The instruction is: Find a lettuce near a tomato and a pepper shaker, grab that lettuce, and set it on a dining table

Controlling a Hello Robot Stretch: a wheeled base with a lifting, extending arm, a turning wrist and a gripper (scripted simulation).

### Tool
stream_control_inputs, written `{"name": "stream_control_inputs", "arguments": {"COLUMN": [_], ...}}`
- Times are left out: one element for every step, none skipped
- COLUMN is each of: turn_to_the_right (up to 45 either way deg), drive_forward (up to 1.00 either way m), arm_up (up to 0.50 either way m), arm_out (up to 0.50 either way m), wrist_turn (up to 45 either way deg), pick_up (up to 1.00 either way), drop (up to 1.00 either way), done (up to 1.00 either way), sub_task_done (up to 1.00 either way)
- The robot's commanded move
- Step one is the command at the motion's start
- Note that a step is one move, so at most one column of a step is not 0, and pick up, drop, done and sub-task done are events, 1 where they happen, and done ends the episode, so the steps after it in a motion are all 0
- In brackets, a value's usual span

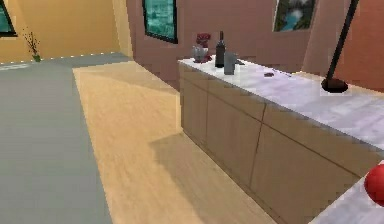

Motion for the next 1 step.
{"name": "stream_control_inputs", "arguments": {"turn_to_the_right": [-12.0], "drive_forward": [0.00], "arm_up": [0.00], "arm_out": [0.00], "wrist_turn": [0.0], "pick_up": [0.00], "drop": [0.00], "done": [0.00], "sub_task_done": [0.00]}}
